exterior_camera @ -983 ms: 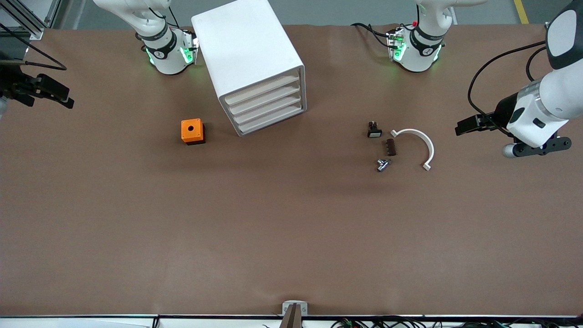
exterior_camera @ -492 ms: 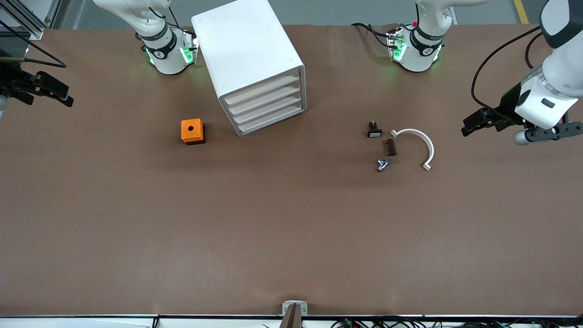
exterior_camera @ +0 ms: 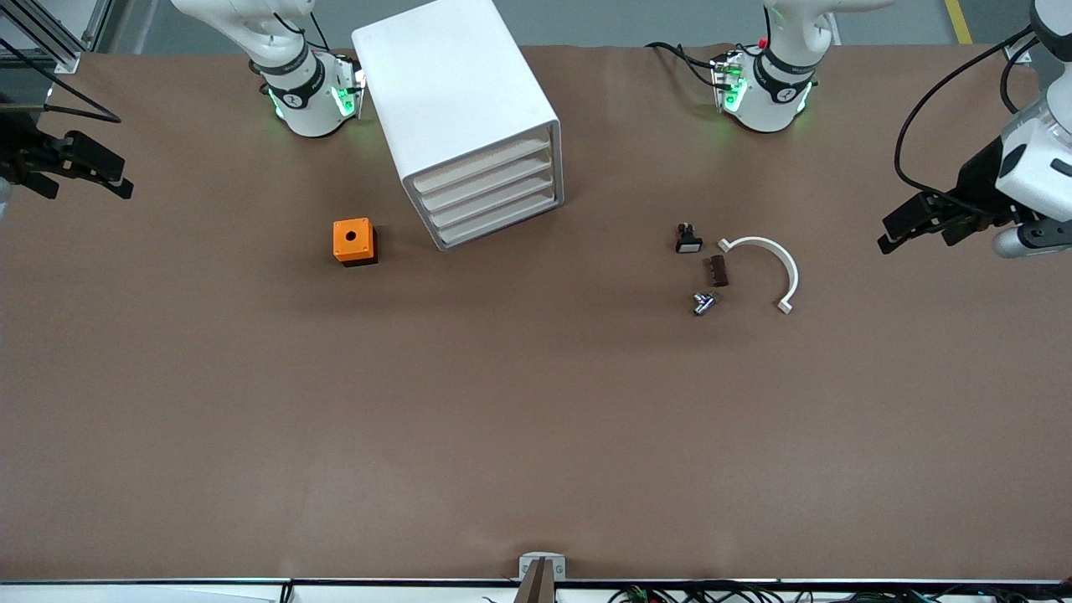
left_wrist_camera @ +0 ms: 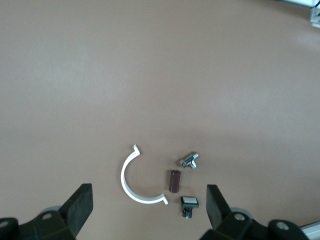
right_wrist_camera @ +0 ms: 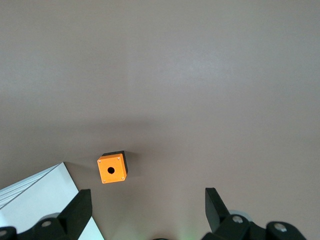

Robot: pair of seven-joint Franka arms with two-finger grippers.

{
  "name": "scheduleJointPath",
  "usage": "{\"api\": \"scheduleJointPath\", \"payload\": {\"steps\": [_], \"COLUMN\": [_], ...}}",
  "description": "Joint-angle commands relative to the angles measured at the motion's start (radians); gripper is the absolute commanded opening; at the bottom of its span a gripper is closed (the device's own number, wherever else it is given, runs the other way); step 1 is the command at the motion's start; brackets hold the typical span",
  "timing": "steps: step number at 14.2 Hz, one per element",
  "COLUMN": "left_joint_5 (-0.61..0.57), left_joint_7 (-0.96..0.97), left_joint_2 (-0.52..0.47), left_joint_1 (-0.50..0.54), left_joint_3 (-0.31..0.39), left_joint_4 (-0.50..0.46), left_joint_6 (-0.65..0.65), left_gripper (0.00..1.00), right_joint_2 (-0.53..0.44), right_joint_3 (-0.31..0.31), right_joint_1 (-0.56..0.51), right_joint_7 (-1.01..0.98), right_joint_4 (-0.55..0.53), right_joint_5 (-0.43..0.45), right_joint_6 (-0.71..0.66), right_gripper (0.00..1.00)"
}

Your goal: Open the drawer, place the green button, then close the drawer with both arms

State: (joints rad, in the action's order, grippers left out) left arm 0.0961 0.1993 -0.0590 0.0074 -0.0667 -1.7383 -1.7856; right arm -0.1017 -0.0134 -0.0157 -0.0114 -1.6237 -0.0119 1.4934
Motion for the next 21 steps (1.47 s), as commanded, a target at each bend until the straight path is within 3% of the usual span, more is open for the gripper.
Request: {"api": "scheduleJointPath", "payload": {"steps": [1,12,14,21], "left_joint_5": [-0.022,-0.022,-0.022,-0.061], "left_joint_7": [-0.011,-0.092,-0.087,-0.078], "left_joint_2": [0.076,0.065,0.064,0.025], "left_joint_1": [-0.001,0.0,-0.001,-0.001], "left_joint_3": [-0.001,0.002,-0.002,-0.012], "left_joint_4": [0.103,0.1,0.1,0.12], "left_joint_6": [0.011,0.081,0.083,0.198], "left_gripper": [1.0,1.0,1.0,1.0], "right_joint_2": [-0.03,-0.032,-0.032,-0.032], "right_joint_3": [0.009,0.01,0.007,0.009], "right_joint_1": [-0.015,-0.015,-0.027,-0.036], "right_joint_7": [-0.021,0.033,0.03,0.013], "right_joint_4": [-0.033,-0.031,-0.033,-0.033], "right_joint_5": [0.003,-0.005,-0.039,-0.042], "right_joint_6": [0.019,0.036,0.036,0.044], "right_gripper": [1.0,1.0,1.0,1.0]}}
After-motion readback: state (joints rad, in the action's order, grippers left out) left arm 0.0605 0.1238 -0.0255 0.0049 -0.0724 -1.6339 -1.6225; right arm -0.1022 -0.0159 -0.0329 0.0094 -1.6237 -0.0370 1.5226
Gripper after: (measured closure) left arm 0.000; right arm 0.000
